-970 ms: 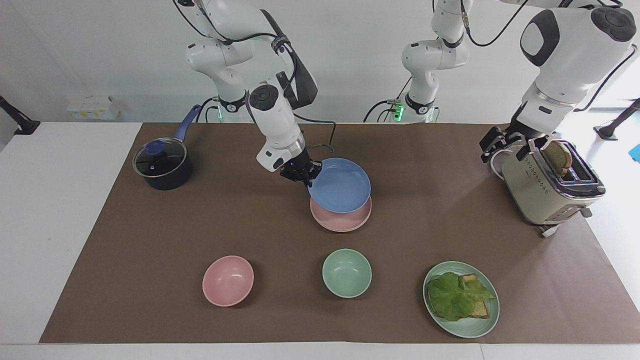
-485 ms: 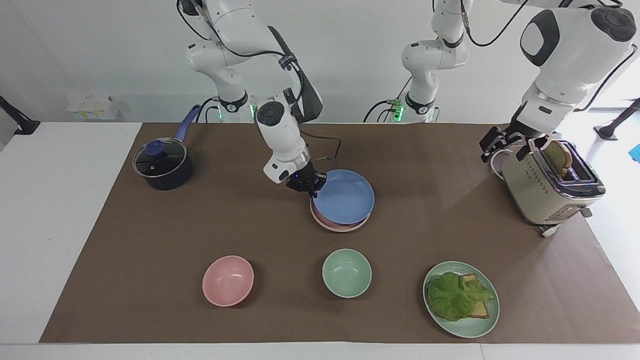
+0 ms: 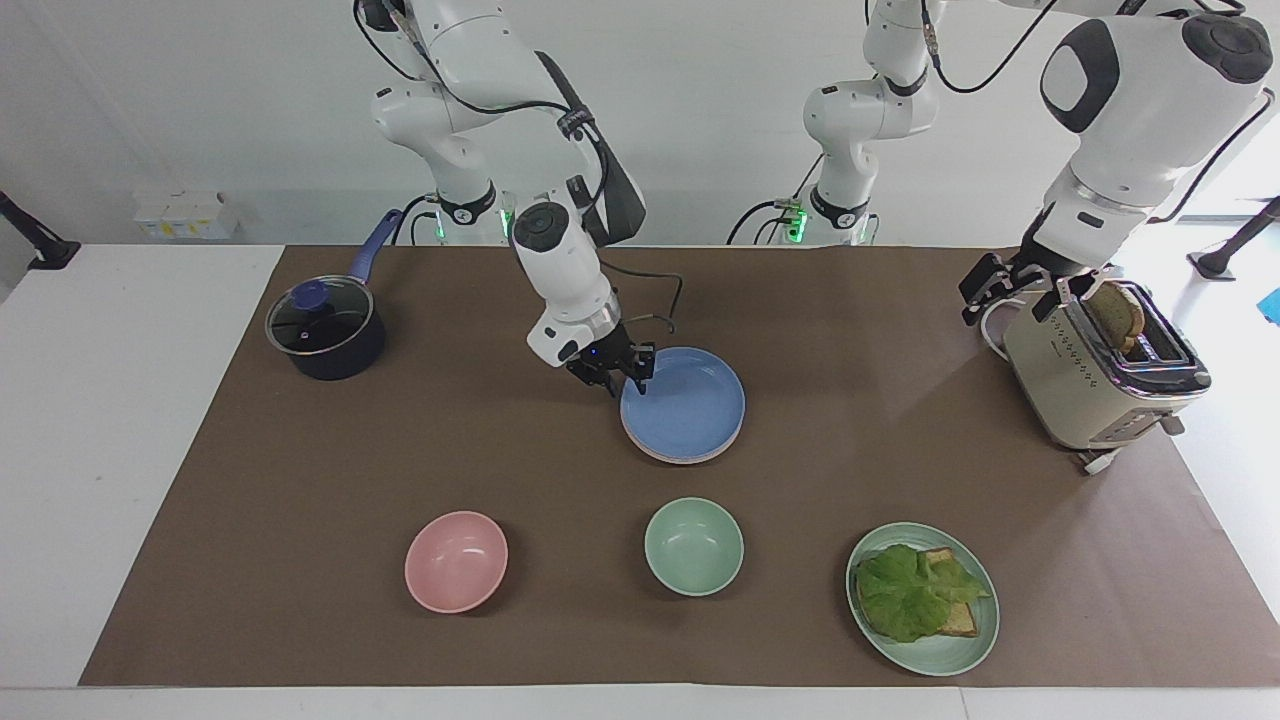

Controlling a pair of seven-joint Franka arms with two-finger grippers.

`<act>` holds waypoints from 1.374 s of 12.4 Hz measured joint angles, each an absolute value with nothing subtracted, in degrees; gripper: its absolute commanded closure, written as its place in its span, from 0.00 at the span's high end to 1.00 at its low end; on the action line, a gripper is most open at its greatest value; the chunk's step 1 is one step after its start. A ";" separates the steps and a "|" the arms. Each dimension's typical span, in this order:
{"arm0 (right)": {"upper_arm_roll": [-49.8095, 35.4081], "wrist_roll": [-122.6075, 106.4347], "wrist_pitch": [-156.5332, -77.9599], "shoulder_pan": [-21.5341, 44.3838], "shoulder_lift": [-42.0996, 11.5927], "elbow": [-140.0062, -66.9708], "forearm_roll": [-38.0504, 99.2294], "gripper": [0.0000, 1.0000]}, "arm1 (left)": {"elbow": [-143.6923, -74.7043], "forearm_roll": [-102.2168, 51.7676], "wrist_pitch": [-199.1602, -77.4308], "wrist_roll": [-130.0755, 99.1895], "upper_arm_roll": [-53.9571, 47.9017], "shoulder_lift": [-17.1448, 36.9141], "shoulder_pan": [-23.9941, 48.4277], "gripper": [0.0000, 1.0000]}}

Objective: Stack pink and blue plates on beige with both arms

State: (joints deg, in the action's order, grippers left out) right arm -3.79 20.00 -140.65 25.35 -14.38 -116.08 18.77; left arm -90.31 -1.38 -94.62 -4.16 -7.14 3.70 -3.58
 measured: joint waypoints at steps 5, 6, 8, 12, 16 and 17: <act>-2.95 19.93 -140.54 23.49 -11.91 -112.19 18.23 1.00 | -90.31 -1.38 -94.62 -4.16 -7.14 3.70 -3.58 1.00; -2.87 19.79 -139.10 21.45 -10.26 -111.79 17.40 1.00 | -90.31 -1.38 -94.62 -4.16 -7.14 3.70 -3.59 1.00; -2.74 19.62 -133.28 16.88 -6.80 -110.43 12.29 1.00 | -90.31 -1.38 -94.62 -4.15 -7.14 3.70 -3.58 1.00; -2.70 19.36 -123.04 11.19 -2.60 -105.63 4.02 1.00 | -90.31 -1.38 -94.62 -4.16 -7.14 3.70 -3.59 1.00; -2.56 13.61 -116.05 5.18 0.64 -102.90 3.58 1.00 | -90.31 -1.38 -94.62 -4.15 -7.14 3.70 -3.58 1.00; -2.54 12.80 -114.25 4.14 1.09 -102.42 3.32 1.00 | -90.31 -1.38 -94.62 -4.15 -7.14 3.70 -3.59 1.00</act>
